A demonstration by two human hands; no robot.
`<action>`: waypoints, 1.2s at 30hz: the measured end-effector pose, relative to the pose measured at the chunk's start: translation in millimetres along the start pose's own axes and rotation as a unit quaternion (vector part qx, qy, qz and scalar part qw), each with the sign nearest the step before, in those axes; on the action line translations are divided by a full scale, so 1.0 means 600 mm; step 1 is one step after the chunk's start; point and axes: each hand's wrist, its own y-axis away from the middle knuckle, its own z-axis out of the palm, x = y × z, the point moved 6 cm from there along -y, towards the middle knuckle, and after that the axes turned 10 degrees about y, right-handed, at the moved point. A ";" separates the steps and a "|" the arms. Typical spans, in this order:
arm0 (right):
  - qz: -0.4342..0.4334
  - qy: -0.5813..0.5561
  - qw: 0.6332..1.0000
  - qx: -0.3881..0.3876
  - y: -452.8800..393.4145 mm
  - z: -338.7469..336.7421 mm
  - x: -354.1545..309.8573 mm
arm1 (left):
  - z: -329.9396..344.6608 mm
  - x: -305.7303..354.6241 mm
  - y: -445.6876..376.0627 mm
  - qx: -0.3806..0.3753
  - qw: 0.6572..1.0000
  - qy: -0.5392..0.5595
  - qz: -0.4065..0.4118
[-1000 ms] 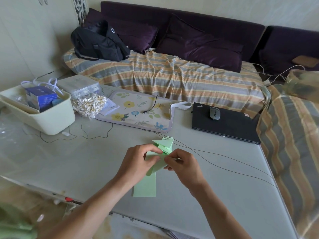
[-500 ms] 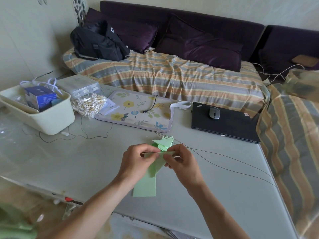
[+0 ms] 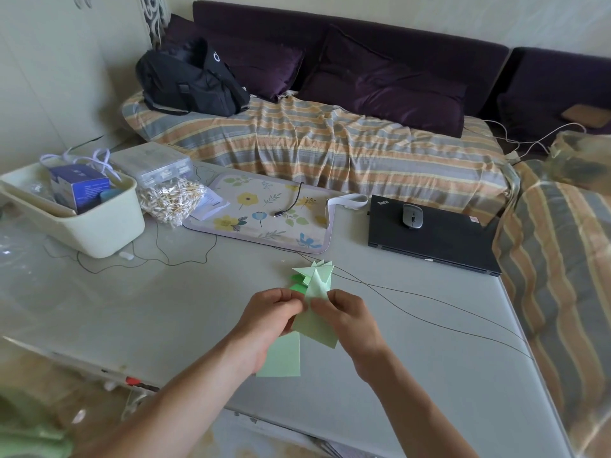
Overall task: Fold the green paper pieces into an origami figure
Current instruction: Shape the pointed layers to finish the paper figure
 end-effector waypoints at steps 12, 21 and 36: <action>-0.015 -0.006 0.994 -0.106 0.007 0.025 0.000 | -0.010 0.016 -0.001 0.019 0.997 0.041 0.057; -0.037 -0.003 0.993 -0.116 0.002 0.028 0.000 | -0.009 0.017 -0.001 0.015 0.998 0.043 0.053; -0.044 0.035 0.992 -0.112 0.003 0.029 -0.001 | -0.017 0.019 -0.006 0.052 0.996 0.041 0.064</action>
